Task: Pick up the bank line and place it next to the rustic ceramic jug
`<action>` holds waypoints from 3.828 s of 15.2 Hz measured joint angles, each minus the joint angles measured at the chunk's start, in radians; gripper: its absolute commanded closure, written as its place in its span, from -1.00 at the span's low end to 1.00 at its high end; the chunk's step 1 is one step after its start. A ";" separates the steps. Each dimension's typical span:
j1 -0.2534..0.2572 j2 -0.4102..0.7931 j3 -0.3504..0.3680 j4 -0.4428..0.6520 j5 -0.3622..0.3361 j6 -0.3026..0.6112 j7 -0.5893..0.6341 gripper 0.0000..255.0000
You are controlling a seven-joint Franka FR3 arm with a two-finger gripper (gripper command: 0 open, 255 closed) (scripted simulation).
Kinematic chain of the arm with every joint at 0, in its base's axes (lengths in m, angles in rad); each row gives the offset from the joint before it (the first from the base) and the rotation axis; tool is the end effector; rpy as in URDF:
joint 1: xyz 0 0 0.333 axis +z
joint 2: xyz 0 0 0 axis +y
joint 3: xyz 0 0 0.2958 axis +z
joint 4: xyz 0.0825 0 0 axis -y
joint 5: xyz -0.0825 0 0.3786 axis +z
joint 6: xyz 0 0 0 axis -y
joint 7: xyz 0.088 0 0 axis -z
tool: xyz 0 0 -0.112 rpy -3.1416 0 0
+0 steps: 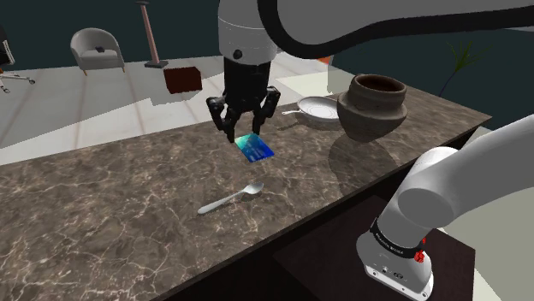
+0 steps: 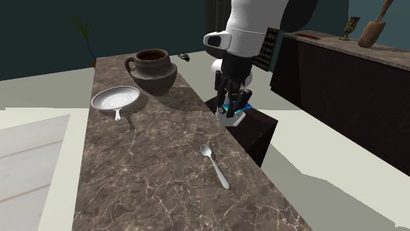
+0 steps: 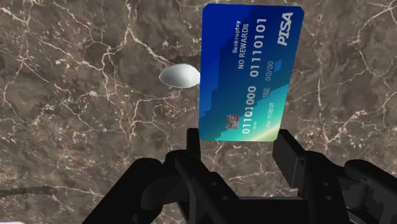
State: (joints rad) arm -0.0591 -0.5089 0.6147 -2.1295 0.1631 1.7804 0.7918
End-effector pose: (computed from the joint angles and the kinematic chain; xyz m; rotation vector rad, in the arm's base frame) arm 0.3457 0.2761 0.5516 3.0457 -0.4833 0.2154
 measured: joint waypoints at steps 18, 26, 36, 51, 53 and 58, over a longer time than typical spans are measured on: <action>-0.019 -0.024 -0.102 0.159 -0.027 -0.189 -0.087 1.00; -0.037 -0.125 -0.285 0.045 -0.065 -0.189 -0.287 1.00; -0.091 -0.163 -0.504 -0.019 -0.157 -0.167 -0.534 1.00; -0.182 -0.017 -0.809 0.083 -0.273 -0.105 -0.889 1.00; -0.188 0.030 -0.847 0.125 -0.276 -0.096 -0.933 1.00; -0.207 0.130 -0.946 0.221 -0.271 -0.084 -1.055 1.00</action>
State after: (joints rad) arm -0.2663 -0.3784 -0.3316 -1.9084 -0.1083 1.6964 -0.2632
